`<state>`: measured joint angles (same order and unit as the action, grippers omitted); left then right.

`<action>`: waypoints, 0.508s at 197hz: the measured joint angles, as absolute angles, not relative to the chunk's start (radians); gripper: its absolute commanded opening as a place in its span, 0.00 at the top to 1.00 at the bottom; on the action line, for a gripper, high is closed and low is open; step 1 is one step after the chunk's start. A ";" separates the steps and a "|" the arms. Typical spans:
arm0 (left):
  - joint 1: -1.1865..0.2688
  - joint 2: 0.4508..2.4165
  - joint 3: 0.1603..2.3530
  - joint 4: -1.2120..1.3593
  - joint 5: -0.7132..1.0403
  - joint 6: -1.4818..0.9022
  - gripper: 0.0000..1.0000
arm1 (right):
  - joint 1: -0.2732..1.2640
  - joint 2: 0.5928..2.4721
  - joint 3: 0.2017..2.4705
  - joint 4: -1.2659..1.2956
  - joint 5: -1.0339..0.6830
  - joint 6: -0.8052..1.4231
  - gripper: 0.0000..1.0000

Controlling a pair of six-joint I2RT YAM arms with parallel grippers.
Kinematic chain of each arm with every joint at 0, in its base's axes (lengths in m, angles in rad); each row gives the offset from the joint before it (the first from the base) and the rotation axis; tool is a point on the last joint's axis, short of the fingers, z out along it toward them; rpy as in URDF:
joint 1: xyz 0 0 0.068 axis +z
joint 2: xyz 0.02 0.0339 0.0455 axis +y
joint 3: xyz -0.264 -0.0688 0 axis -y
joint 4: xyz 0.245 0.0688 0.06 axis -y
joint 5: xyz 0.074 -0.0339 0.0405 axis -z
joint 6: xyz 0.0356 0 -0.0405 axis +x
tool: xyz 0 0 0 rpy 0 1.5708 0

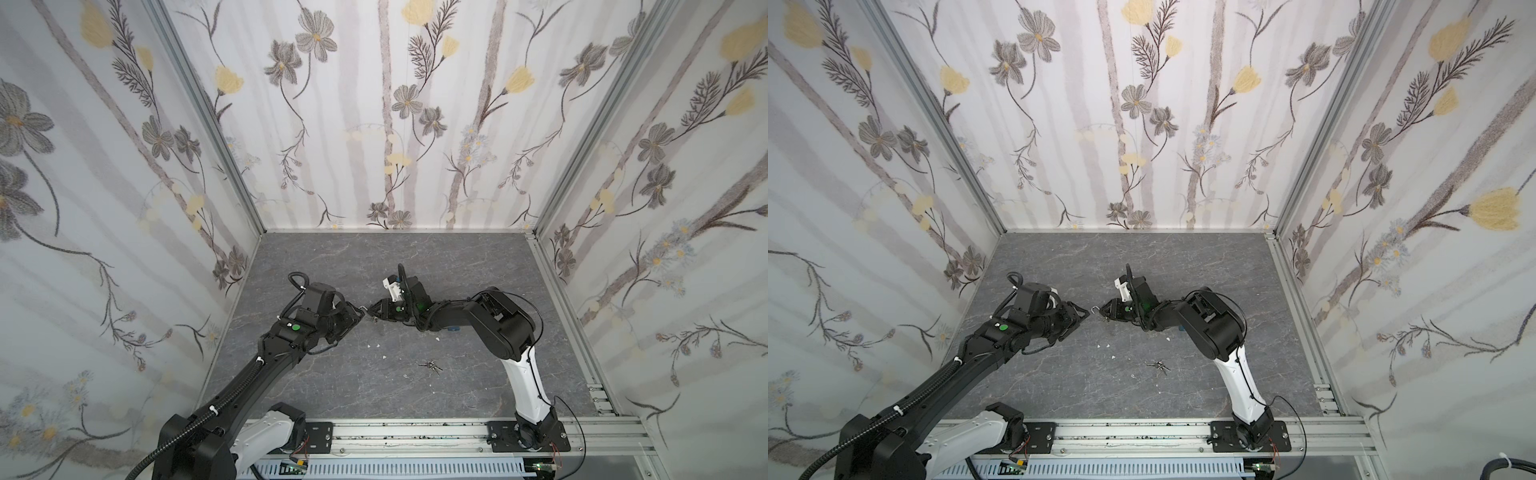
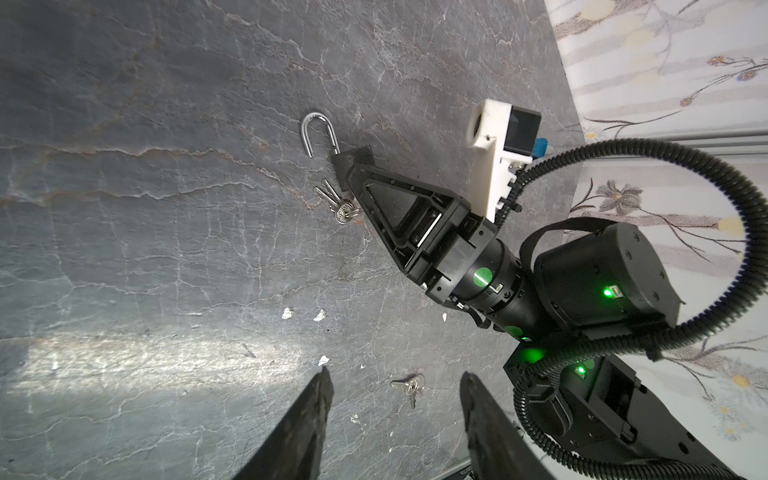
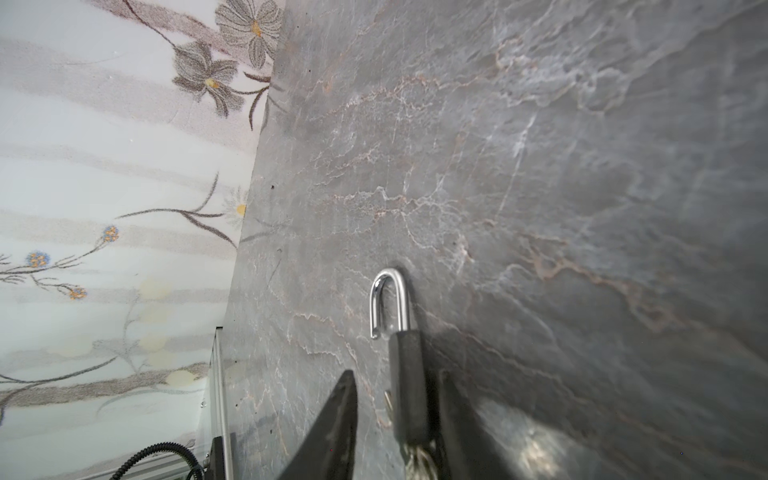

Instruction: Unlock with the key

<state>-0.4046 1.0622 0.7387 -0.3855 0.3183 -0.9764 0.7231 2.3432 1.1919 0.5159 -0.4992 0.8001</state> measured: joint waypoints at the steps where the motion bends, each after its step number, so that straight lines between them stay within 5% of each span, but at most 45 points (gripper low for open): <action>1: -0.405 1.062 0.739 -0.385 0.318 -0.976 0.46 | 0.722 2.341 1.192 0.511 -0.495 0.799 0.65; 100: -0.414 1.122 0.736 -0.329 0.346 -0.976 0.41 | 0.664 1.932 0.897 0.336 -0.269 0.646 0.64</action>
